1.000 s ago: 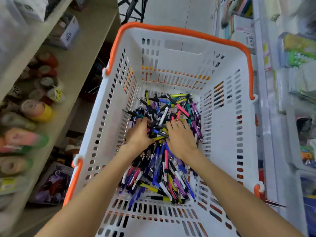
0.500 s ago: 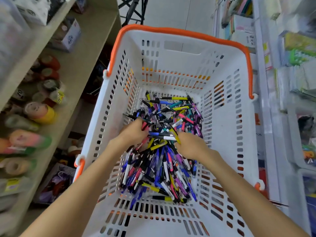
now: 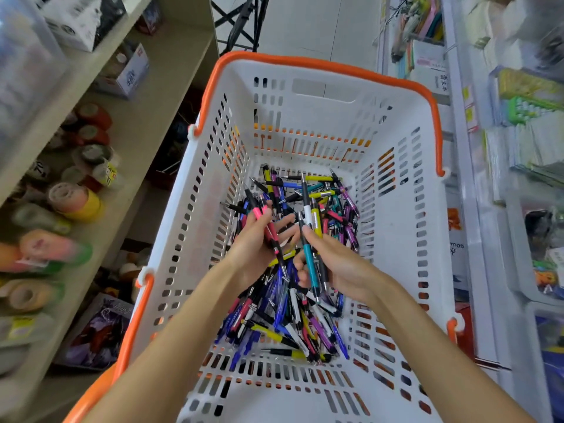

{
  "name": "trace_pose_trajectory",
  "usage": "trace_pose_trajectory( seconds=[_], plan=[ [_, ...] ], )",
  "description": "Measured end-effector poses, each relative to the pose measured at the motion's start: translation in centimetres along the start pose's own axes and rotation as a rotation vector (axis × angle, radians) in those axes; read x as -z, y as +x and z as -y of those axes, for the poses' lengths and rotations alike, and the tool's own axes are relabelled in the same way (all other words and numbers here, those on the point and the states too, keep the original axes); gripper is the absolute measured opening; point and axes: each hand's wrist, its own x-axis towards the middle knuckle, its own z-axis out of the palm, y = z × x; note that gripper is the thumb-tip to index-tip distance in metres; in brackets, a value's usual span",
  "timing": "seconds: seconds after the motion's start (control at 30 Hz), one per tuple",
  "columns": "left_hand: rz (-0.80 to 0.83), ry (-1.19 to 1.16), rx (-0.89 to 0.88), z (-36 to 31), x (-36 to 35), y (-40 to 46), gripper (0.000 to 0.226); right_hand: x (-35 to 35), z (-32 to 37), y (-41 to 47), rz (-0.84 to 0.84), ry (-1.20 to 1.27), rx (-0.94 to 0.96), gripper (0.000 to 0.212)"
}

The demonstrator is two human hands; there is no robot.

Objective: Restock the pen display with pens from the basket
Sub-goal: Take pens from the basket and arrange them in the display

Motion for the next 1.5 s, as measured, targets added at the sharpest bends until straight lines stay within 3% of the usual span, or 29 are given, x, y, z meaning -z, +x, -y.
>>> trace_pose_trajectory(
  seconds=[0.1,0.3,0.37,0.5,0.6,0.8,0.9,0.97,1.03,1.1,1.33,1.43,1.5],
  plan=[
    [0.035,0.123,-0.055,0.1,0.0,-0.5,0.027,-0.2,-0.3,-0.1,0.006,-0.05,0.005,0.034],
    [0.117,0.271,0.016,0.5,0.0,-1.2,0.033,-0.8,-0.8,0.6,-0.089,-0.088,0.087,0.03],
    [0.107,0.226,0.034,0.8,0.2,-1.2,0.032,-0.8,-1.1,0.7,-0.134,-0.11,0.108,0.02],
    [0.093,0.2,0.035,1.6,0.3,-1.0,0.027,-1.0,-2.0,1.0,-0.312,-0.316,0.168,0.026],
    [0.052,0.277,-0.006,2.4,0.3,-0.5,0.026,-1.3,-2.6,1.3,-0.336,-0.475,0.163,0.026],
    [-0.007,0.437,-0.095,2.9,0.7,-0.2,0.017,-1.5,-2.1,0.6,-0.354,-0.53,0.073,0.044],
    [-0.073,0.274,-0.111,2.0,1.2,0.2,0.016,-0.5,-1.2,-0.3,-0.442,-0.594,0.088,0.034],
    [-0.075,0.152,-0.098,1.4,1.4,0.3,0.017,-0.2,-0.8,-0.9,-0.391,-0.472,0.098,0.031],
    [-0.098,0.147,-0.108,1.0,1.5,0.4,0.019,-0.4,-0.4,-1.5,-0.232,-0.235,0.048,0.029],
    [-0.126,0.14,-0.133,1.0,1.4,0.6,0.02,-0.7,-0.4,-1.7,-0.1,-0.159,-0.017,0.031],
    [-0.167,0.196,-0.082,0.9,1.7,0.9,0.016,0.1,0.3,-1.6,-0.139,-0.532,-0.013,0.024],
    [-0.122,0.084,0.024,1.1,1.9,0.9,0.021,0.5,0.5,-1.4,-0.162,-0.711,0.032,0.015],
    [-0.123,0.025,0.074,1.5,1.8,1.1,0.023,0.3,0.4,-0.8,-0.199,-0.677,0.018,0.012]
  ],
)
